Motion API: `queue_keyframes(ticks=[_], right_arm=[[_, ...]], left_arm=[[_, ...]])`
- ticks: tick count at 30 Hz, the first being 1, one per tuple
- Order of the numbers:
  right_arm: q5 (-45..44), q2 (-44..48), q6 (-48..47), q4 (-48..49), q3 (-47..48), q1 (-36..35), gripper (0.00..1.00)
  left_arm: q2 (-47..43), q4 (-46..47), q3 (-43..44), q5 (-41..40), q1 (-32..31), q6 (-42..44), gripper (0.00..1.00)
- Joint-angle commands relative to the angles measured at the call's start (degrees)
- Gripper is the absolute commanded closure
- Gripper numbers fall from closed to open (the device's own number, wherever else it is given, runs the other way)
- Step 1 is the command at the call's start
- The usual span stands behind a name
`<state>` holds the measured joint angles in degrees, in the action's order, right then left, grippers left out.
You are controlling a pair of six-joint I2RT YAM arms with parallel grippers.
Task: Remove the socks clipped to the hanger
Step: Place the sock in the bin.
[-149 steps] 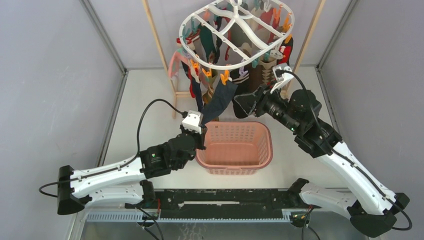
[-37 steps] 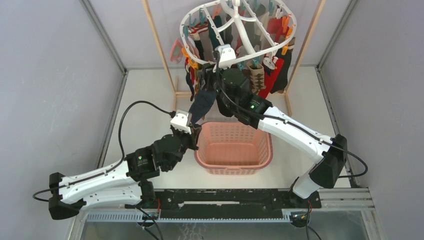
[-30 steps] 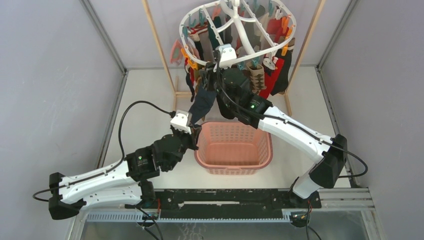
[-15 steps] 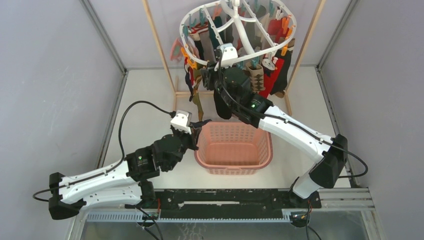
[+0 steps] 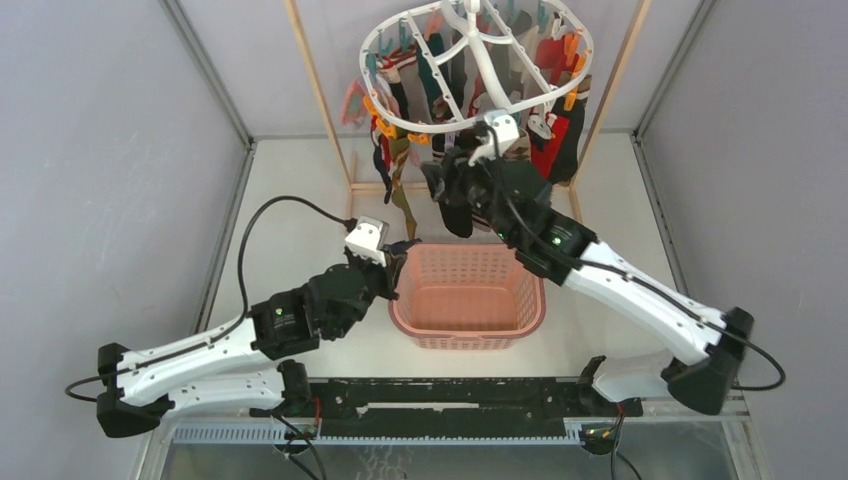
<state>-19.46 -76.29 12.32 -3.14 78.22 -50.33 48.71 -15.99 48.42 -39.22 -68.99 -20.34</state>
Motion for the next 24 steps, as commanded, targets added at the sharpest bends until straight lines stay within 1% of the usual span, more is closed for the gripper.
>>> queue_keyframes(ticks=[1,7,10,15,19,24], right_arm=[[1.7,9.54,3.86,-2.62,-5.12,-0.36,0.39],[0.93,20.94,6.97,-8.52,-11.66,-0.85,0.39],[0.17,24.87,7.93,-11.76,-13.04,-0.83,0.39],[-1.1,30.22,9.4,-16.22,-15.06,-0.84,0.39],[-1.68,33.13,10.59,-19.23,-16.88,-0.83,0.39],[-1.81,36.89,12.65,-21.62,-20.25,-0.83,0.39]], left_arm=[[-0.21,0.02,8.57,1.75,-0.11,2.06,1.0],[-0.48,-1.39,15.0,6.27,-1.35,2.01,1.0],[0.16,-1.74,17.62,10.28,-2.32,1.15,1.0],[2.53,-1.82,20.89,13.1,-5.15,0.33,1.0],[4.18,-1.76,20.11,12.16,-6.24,-0.22,0.99],[5.43,-0.96,14.93,9.55,-6.28,-1.7,0.98]])
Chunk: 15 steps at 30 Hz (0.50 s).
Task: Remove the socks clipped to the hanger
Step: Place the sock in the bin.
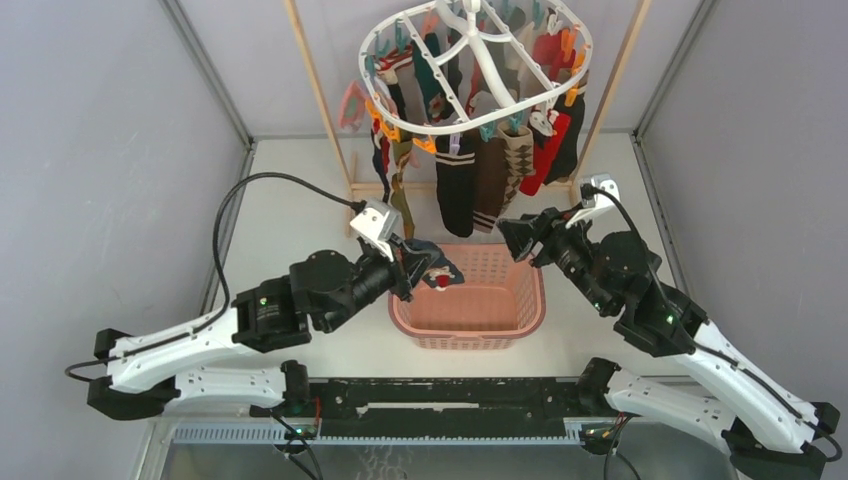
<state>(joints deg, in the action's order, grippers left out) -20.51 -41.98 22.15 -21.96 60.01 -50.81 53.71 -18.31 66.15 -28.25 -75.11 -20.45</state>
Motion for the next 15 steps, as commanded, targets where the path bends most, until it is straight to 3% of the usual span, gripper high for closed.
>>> queue_keyframes(ticks=[1,6,15], right_arm=[[-0.77,3.24,3.12,-3.11,-3.18,-0.35,0.39],[-0.77,5.84,4.9,-4.59,-7.03,-0.35,0.39],[0.03,7.37,6.88,-5.09,-11.66,-0.46,0.39]], left_arm=[[0.8,1.42,-3.6,-1.67,-0.18,-1.93,0.98],[2.6,2.46,-7.31,-1.46,-0.16,-3.74,0.97],[5.86,7.6,-14.64,-0.45,0.1,-7.48,0.82]])
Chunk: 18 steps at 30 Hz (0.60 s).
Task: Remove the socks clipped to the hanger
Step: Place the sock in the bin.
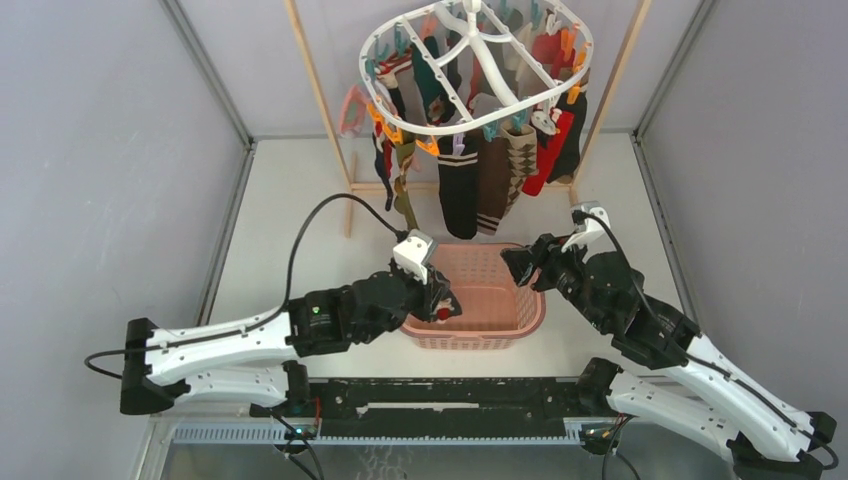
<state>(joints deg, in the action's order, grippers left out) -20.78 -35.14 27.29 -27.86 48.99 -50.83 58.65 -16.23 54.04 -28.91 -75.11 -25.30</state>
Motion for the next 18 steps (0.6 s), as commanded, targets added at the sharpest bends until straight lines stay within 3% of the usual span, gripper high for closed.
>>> queue_keyframes(ticks=[1,4,7,13,18], right_arm=[[0.3,0.51,1.88,0.87,-0.91,-0.41,0.39],[0.64,0.39,1.97,0.88,-1.31,-0.48,0.39],[0.72,0.11,1.9,0.96,-1.36,-0.59,0.39],[0.68,-0.44,1.54,1.28,-1.36,-0.54,0.39],[1.11,-1.93,-0.67,5.02,-1.36,-0.47,0.39]], left_arm=[[1.46,5.89,-3.08,0.37,0.16,-3.04,0.77],[2.67,6.47,-4.07,0.51,0.46,-3.95,0.51],[3.27,6.48,-4.23,0.43,0.66,-4.14,0.37],[2.27,5.27,-3.0,-0.55,0.64,-3.74,0.28],[-0.58,3.31,-2.83,-3.03,0.66,-3.82,0.01]])
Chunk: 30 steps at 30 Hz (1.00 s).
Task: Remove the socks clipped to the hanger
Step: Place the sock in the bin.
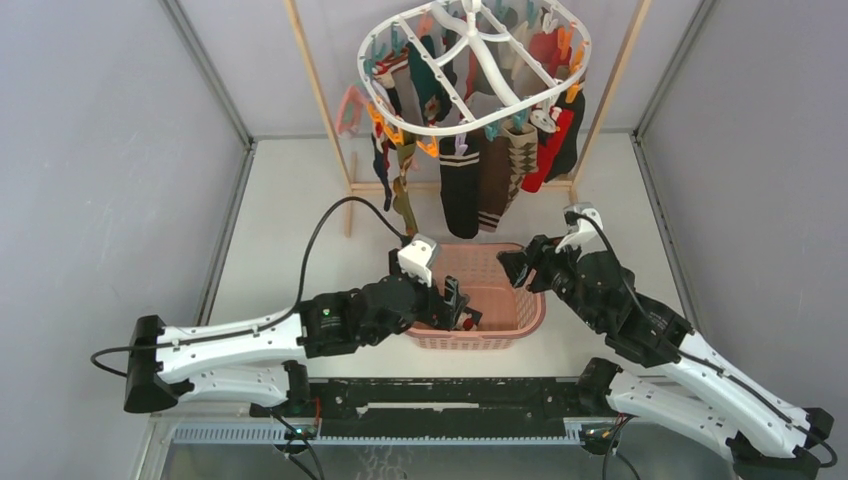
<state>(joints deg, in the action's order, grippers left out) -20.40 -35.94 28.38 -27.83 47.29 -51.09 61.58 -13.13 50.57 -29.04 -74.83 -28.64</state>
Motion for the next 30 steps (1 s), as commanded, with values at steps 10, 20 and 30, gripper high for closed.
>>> queue_keyframes(ticks=[10,20,30], right_arm=[[4.04,-10.66,-9.92,18.04,4.39,4.4,0.35],[18.24,-27.37,-11.63,25.61,12.98,16.76,0.36],[24.3,-39.12,-10.85,32.45,15.03,20.46,0.36]], left_arm=[[-10.0,-5.28,-1.18,-9.82,0.32,-2.07,0.0],[-14.2,-6.49,-2.66,-11.1,0.33,-2.48,0.0],[-15.32,-7.14,-2.91,-11.39,0.35,-2.07,0.0]])
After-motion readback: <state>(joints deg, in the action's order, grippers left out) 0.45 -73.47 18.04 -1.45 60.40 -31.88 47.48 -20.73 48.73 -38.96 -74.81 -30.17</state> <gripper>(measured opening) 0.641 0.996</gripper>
